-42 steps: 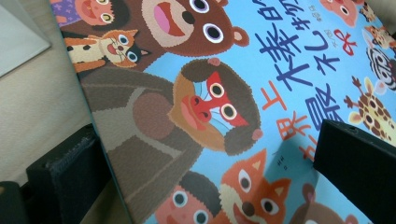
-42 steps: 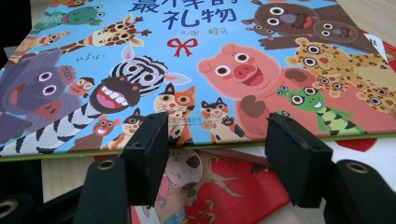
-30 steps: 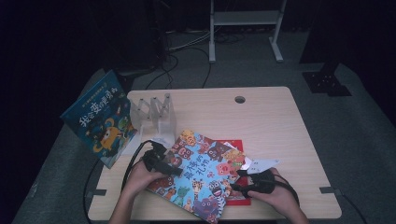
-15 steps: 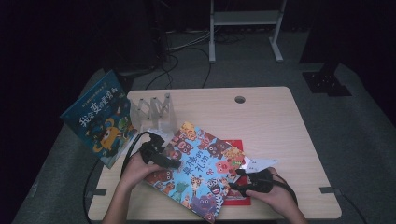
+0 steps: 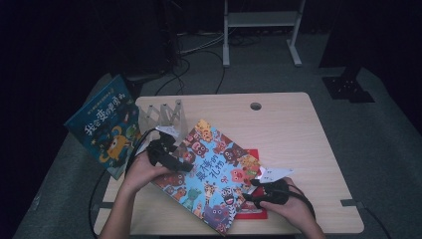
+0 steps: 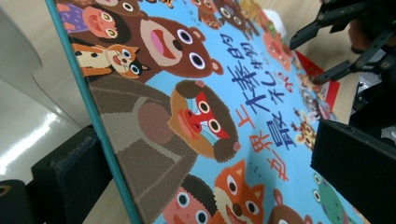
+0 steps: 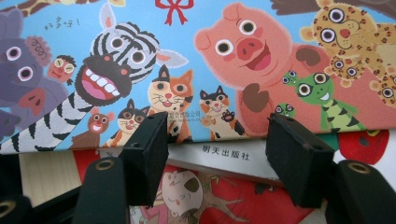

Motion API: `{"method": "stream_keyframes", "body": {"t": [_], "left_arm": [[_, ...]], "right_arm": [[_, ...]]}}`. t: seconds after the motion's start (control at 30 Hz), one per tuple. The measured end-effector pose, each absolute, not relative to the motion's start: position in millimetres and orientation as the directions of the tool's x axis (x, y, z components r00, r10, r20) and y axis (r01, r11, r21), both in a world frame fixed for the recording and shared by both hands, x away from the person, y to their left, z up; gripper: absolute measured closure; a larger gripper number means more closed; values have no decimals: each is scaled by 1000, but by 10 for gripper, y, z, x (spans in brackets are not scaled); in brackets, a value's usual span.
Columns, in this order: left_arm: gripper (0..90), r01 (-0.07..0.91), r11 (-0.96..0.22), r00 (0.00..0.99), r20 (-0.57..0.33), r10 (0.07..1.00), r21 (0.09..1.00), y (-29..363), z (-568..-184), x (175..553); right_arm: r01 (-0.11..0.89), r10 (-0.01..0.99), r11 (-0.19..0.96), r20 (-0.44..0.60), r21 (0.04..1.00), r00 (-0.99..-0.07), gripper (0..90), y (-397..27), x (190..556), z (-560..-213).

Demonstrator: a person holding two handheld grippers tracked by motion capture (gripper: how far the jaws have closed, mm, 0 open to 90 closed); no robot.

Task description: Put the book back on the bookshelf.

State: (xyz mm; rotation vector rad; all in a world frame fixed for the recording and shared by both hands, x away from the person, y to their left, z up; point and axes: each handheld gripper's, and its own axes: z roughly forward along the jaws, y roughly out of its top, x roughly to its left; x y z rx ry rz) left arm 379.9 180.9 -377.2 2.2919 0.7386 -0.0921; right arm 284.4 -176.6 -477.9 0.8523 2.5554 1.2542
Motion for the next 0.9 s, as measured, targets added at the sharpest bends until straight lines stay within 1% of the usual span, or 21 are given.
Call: {"method": "stream_keyframes", "body": {"t": [0.07, 0.2, 0.37, 0.6, 0.73, 0.77, 0.8, 0.9], "left_arm": [[9, 527, -590, 838, -259, 480, 612, 1796, -3708, 3809], [51, 507, -612, 852, -247, 462, 606, 1774, -3555, 3837], [59, 479, -644, 869, -217, 445, 596, 1688, -3365, 3867], [109, 439, -652, 889, -195, 414, 618, 1591, -3133, 3918], [181, 412, -660, 906, -206, 369, 629, 1512, -3040, 3922], [223, 406, -666, 909, -206, 362, 626, 1499, -3016, 3927], [243, 404, -670, 911, -209, 355, 623, 1485, -2995, 3932], [344, 393, -693, 917, -200, 346, 604, 1446, -2936, 3953]], "right_arm": [[425, 570, 480, 96, 767, -816, 379, -1741, 2846, -4776], [434, 579, 481, 95, 762, -810, 379, -1692, 2846, -4769], [433, 591, 489, 77, 757, -803, 378, -1617, 2846, -4765], [437, 623, 482, 53, 759, -780, 378, -1486, 2841, -4772], [429, 636, 469, 42, 772, -770, 383, -1412, 2846, -4790], [428, 638, 469, 39, 773, -769, 393, -1394, 2847, -4791], [430, 641, 465, 41, 774, -767, 402, -1375, 2847, -4793], [428, 646, 454, 42, 781, -762, 412, -1329, 2849, -4801]]}}
